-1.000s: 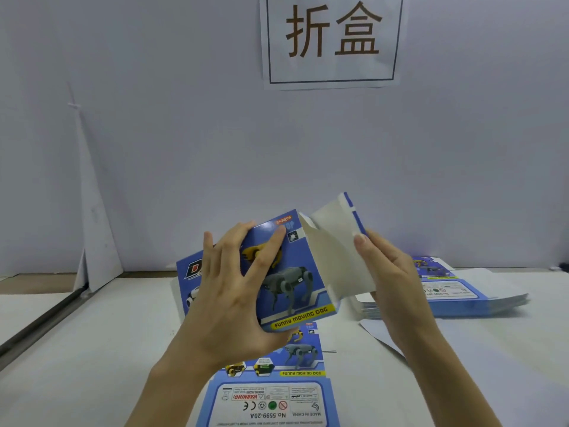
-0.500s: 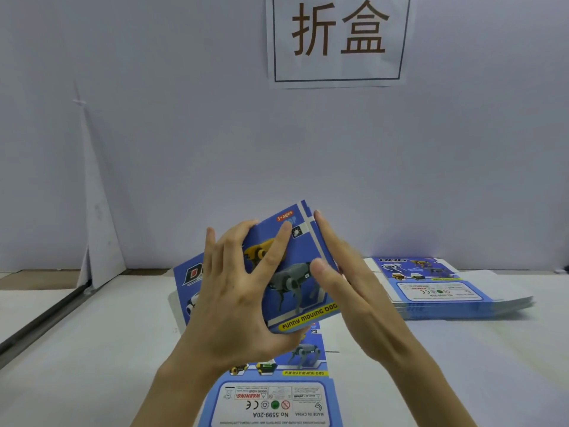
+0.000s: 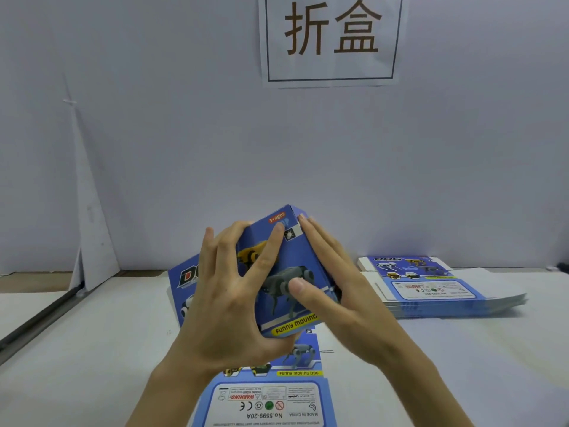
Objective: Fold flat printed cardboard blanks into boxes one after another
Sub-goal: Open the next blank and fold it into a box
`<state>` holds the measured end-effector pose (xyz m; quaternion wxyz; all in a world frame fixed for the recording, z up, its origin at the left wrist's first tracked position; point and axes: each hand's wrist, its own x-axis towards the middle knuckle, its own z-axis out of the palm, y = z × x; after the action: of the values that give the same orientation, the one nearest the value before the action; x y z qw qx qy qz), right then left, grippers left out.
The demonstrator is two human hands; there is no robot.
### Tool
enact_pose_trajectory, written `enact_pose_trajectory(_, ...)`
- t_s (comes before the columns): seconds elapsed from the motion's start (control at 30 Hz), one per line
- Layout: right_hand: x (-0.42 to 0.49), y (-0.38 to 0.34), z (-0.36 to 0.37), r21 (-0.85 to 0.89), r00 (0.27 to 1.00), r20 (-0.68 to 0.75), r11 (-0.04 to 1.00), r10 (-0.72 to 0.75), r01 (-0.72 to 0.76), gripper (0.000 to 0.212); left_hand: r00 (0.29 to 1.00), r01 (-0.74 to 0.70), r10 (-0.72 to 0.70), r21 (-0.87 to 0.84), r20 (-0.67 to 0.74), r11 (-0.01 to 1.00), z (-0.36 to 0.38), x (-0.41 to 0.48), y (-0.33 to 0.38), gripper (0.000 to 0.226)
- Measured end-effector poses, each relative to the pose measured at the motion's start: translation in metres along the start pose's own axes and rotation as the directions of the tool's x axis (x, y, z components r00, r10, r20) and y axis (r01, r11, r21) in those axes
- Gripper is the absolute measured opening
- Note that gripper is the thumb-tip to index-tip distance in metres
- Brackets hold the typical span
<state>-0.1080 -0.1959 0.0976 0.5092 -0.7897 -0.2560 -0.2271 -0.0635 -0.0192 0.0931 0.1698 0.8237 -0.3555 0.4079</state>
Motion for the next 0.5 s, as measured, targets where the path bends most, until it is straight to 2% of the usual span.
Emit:
enact_pose_trajectory(0.1,-0.002,-0.001,-0.008,0.054,0.998,0.053,0.998,-0.017,0.014,0.063,1.000,0.013,-0.013,-0.004,-0.001,1.000,-0.004,0.001,-0.002,0.110)
enact_pose_trajectory(0.3,-0.002,-0.002,0.009,-0.136,0.999,-0.006,0.990,-0.040,0.039,0.069,0.997,0.073,-0.076,-0.056,-0.035,0.996,-0.006,0.000,0.002,0.108)
enact_pose_trajectory(0.5,-0.002,-0.006,0.014,-0.282,0.997,-0.035,0.957,-0.074,0.061,0.060,0.995,0.067,-0.072,-0.066,-0.066,0.996,-0.007,-0.001,0.001,0.107)
